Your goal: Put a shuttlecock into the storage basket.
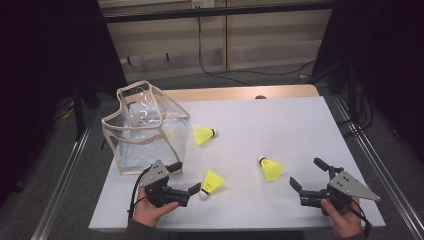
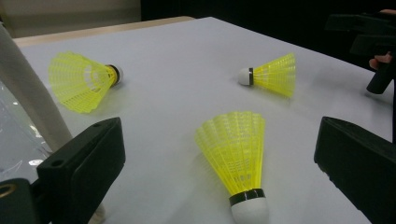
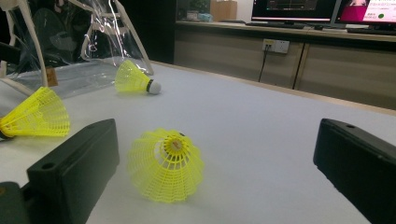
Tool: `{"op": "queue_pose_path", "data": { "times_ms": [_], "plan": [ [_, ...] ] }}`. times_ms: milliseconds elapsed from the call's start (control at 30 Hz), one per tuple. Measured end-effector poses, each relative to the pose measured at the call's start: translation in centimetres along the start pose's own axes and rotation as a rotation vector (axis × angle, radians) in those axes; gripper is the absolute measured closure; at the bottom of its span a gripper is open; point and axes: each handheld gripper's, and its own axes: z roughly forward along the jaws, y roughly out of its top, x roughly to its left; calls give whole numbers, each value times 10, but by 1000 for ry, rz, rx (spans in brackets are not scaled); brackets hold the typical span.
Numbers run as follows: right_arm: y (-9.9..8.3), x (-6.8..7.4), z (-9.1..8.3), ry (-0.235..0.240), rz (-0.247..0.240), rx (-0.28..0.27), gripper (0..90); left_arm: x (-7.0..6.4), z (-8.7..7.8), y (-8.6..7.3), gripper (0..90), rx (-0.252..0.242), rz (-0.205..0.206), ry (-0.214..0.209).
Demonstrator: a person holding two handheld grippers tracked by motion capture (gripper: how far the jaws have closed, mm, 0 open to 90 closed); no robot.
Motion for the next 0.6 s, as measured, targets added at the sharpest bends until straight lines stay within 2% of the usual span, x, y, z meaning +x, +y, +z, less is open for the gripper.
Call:
{"op": "queue_pose_path", "data": {
  "times_ms": [300, 467, 600],
  "plan": [
    [0, 0, 0, -1, -1, 0, 4, -1, 4, 1, 28, 46, -42, -10],
    [0, 0, 0, -2, -3, 0, 4, -2, 5, 1, 47, 68, -42, -6],
    [0, 0, 0, -2, -4, -1, 4, -2, 8, 1, 68, 96, -47, -23]
  ]
}}
